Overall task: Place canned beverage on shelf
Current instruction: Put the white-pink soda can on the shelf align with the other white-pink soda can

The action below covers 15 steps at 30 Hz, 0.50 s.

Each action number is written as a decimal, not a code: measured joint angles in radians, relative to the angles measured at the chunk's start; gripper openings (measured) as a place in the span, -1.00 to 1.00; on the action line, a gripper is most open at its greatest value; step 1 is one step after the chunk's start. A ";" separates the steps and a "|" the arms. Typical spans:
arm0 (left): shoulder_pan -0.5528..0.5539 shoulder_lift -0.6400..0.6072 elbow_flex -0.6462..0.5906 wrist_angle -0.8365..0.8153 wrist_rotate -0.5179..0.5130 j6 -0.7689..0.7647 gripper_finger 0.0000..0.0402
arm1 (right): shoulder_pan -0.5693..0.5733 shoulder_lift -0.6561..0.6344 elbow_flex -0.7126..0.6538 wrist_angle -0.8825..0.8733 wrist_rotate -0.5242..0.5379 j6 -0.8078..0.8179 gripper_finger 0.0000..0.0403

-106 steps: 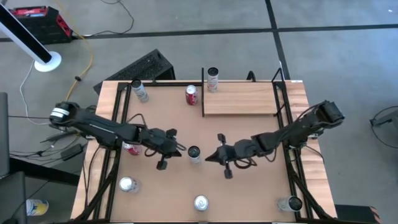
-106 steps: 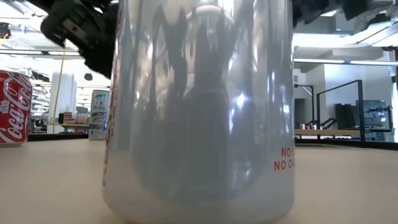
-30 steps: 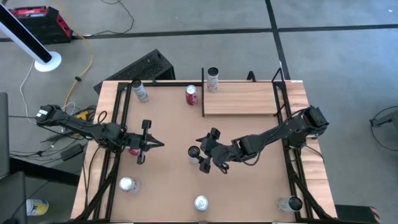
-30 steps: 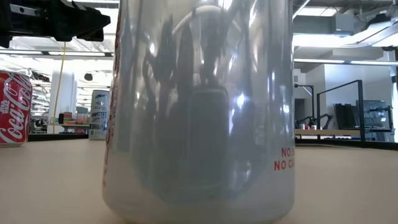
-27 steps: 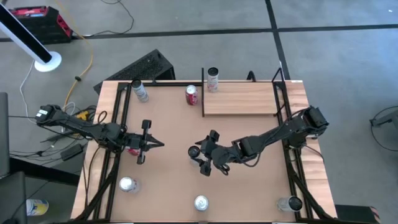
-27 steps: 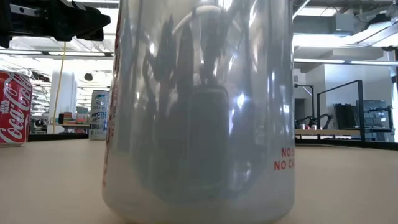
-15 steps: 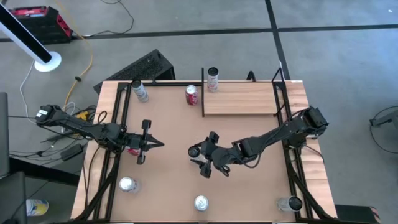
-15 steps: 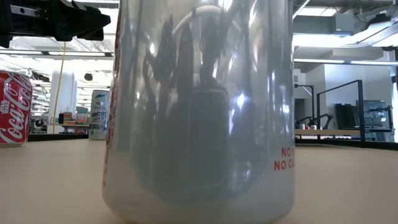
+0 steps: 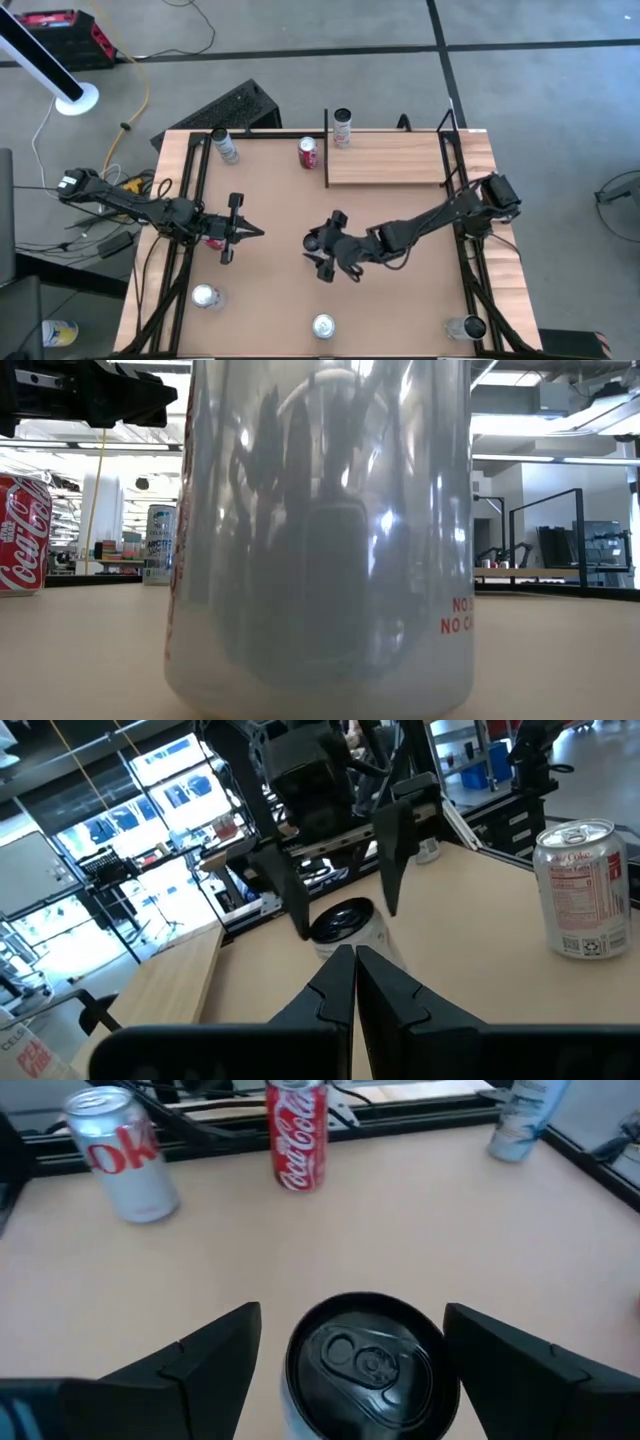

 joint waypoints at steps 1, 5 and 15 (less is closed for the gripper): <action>0.000 0.000 0.000 0.000 0.000 -0.001 -1.00 | 0.003 0.000 0.000 0.011 -0.001 -0.012 0.68; 0.000 0.000 0.000 0.000 0.000 -0.001 -1.00 | 0.018 0.002 -0.003 0.074 -0.005 -0.065 0.68; 0.000 0.000 0.000 0.000 0.001 -0.003 -1.00 | 0.021 0.002 -0.002 0.098 0.000 -0.160 0.68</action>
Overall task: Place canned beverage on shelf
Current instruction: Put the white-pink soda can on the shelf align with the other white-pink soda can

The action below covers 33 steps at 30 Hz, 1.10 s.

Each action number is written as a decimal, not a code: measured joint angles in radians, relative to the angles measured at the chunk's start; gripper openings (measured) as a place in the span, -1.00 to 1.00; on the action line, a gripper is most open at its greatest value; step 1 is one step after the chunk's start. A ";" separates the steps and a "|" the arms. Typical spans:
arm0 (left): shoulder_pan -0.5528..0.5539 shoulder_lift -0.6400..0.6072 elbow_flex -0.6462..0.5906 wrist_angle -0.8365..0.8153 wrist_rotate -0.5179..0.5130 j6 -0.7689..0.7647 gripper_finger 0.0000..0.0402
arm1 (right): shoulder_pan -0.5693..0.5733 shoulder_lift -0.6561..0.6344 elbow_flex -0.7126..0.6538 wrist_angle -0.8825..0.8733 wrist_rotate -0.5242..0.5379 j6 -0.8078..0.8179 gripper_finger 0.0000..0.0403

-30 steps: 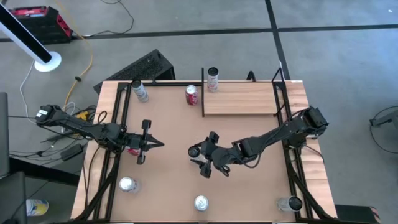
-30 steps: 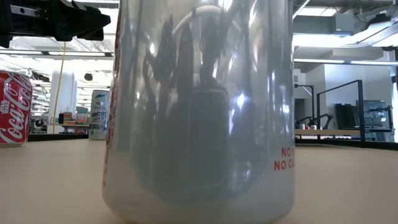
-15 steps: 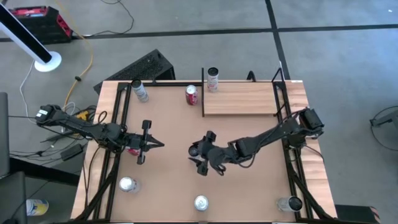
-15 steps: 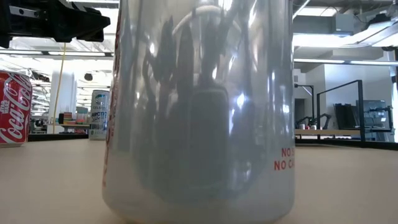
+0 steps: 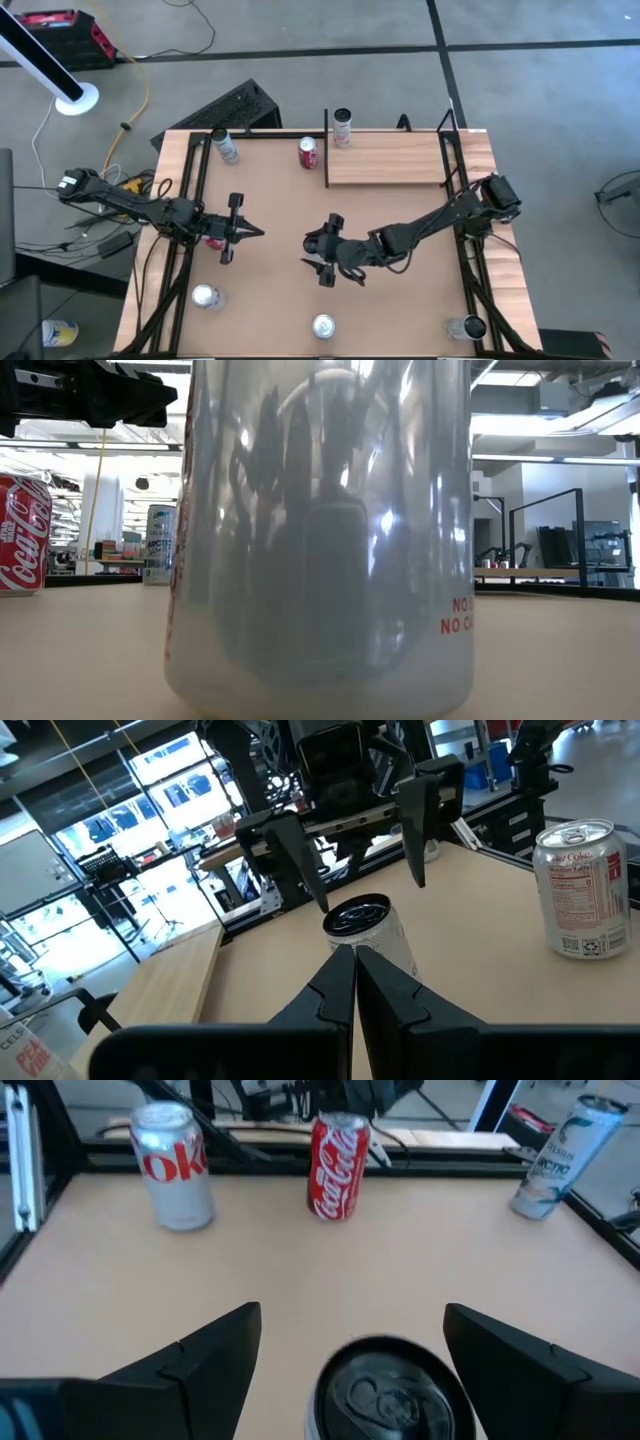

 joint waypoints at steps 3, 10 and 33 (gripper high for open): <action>0.000 0.000 0.000 0.000 0.000 0.000 -1.00 | -0.007 0.000 0.000 -0.029 0.000 0.001 0.68; 0.000 0.000 0.000 -0.007 0.000 0.000 -1.00 | -0.007 0.000 0.000 -0.062 0.016 0.001 0.68; 0.000 0.000 0.000 -0.008 0.000 0.000 -1.00 | -0.017 0.000 0.001 -0.157 0.003 0.114 0.68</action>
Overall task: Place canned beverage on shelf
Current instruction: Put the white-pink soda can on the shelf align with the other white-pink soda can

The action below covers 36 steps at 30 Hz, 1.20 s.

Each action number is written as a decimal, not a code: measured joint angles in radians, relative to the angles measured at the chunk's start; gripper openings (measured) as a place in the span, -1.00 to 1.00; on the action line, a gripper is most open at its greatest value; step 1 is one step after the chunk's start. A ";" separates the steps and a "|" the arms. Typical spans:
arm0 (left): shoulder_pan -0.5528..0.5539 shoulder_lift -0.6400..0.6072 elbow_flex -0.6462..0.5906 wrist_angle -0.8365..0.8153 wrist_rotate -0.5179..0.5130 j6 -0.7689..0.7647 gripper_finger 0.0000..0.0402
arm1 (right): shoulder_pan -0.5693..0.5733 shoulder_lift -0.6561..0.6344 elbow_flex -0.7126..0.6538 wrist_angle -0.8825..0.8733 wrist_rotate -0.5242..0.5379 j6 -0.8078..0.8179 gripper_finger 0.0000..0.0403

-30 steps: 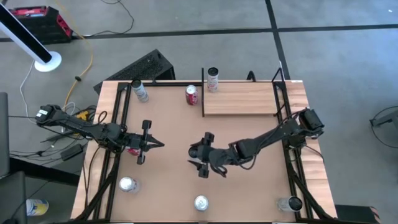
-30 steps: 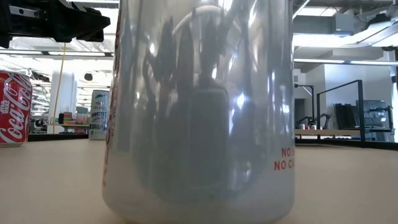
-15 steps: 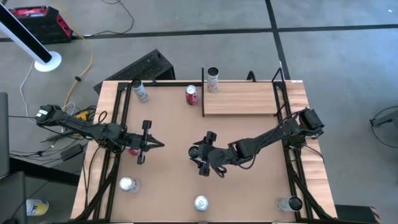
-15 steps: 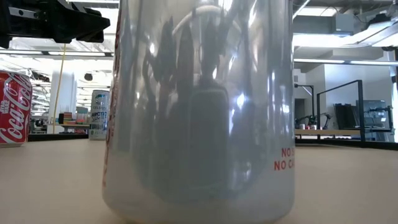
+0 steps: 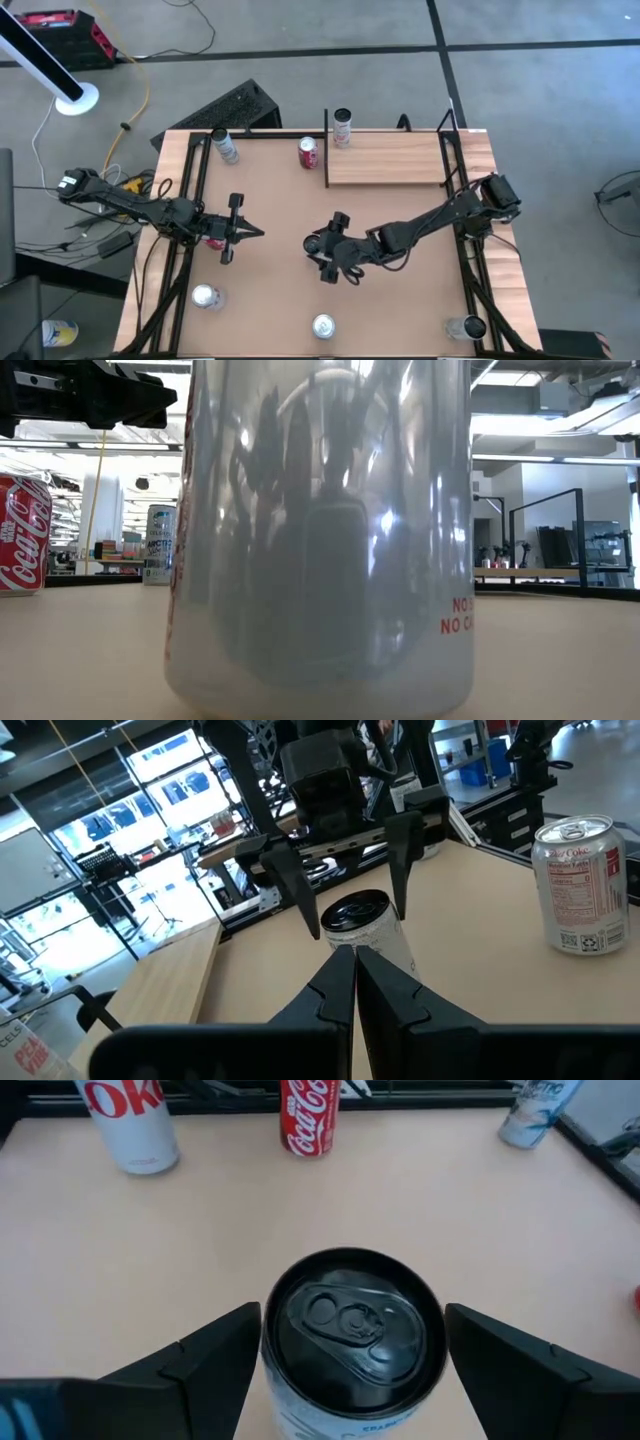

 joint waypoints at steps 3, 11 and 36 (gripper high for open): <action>0.000 0.000 0.000 0.000 0.000 0.000 -1.00 | -0.003 0.000 0.000 -0.004 -0.006 0.010 0.68; 0.000 0.000 0.000 0.000 0.000 0.000 -1.00 | -0.003 0.001 0.000 -0.004 -0.008 0.010 0.61; 0.000 0.000 0.000 -0.009 0.000 0.000 -1.00 | -0.078 -0.223 -0.002 -0.239 -0.069 -0.150 0.38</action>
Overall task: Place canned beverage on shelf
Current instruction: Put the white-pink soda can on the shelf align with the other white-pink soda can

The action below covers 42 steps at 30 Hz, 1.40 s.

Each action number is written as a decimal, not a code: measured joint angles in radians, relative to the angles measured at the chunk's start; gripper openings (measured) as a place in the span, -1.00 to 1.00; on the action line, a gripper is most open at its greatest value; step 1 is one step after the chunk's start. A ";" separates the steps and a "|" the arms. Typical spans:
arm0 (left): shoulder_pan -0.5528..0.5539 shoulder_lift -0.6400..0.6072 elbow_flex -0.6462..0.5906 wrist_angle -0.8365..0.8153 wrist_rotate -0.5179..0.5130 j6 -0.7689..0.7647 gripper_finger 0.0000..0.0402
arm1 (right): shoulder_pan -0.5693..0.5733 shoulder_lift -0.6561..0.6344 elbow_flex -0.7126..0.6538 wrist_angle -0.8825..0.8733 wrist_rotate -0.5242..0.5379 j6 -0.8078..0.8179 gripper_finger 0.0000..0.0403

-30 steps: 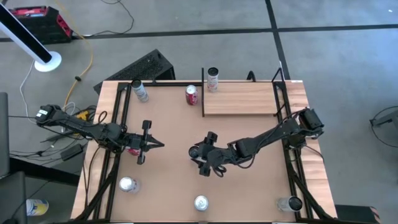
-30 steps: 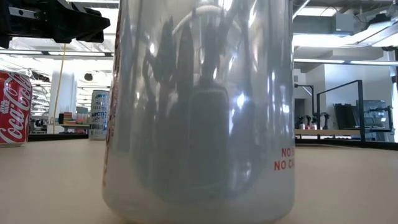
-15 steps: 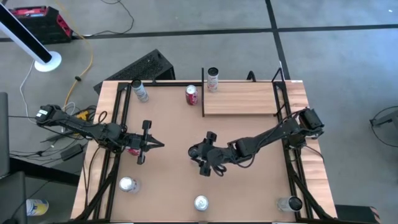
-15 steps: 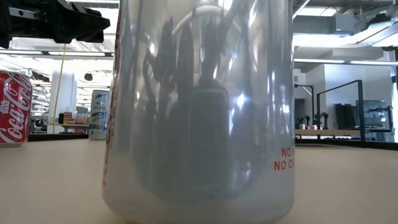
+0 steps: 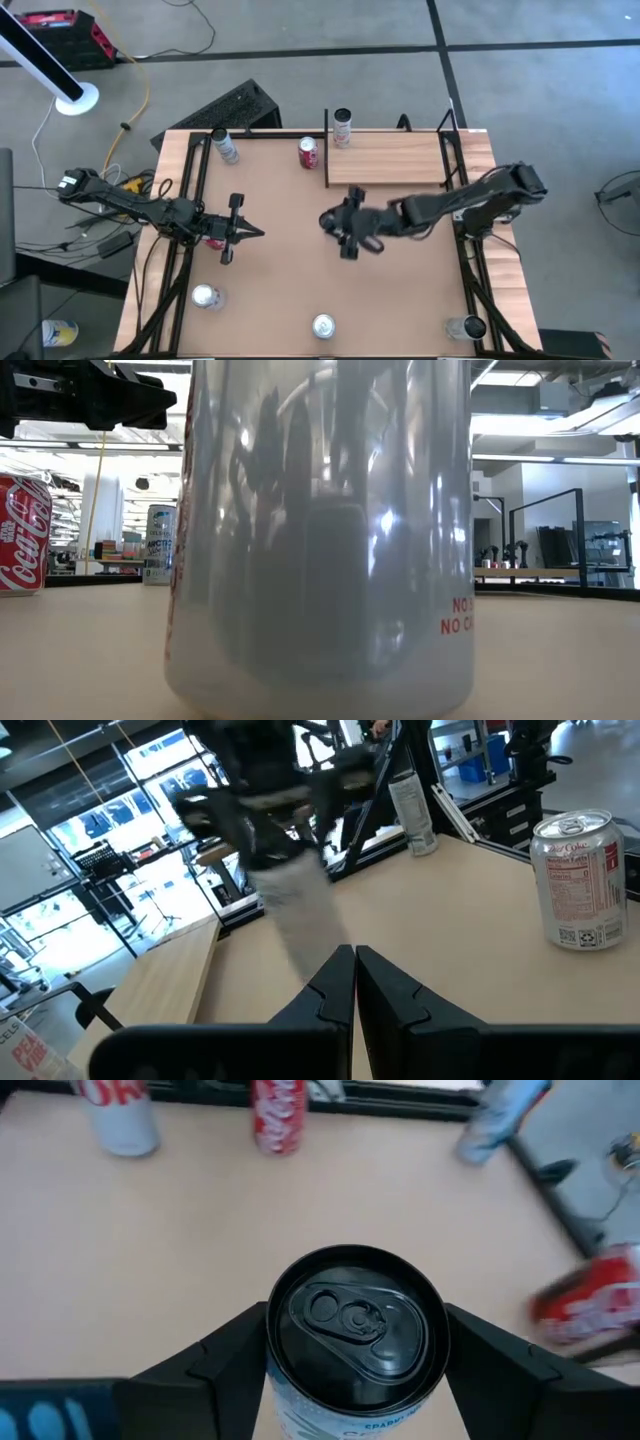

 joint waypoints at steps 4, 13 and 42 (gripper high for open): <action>0.000 0.000 0.000 0.000 0.000 -0.002 -1.00 | -0.104 -0.086 0.000 -0.060 -0.084 -0.084 0.38; 0.000 0.000 0.000 -0.013 0.017 -0.038 -1.00 | -0.433 -0.151 0.000 -0.075 -0.368 -0.227 0.38; 0.000 0.000 0.000 -0.022 0.059 -0.075 -1.00 | -0.810 -0.016 0.001 0.050 -0.616 -0.349 0.38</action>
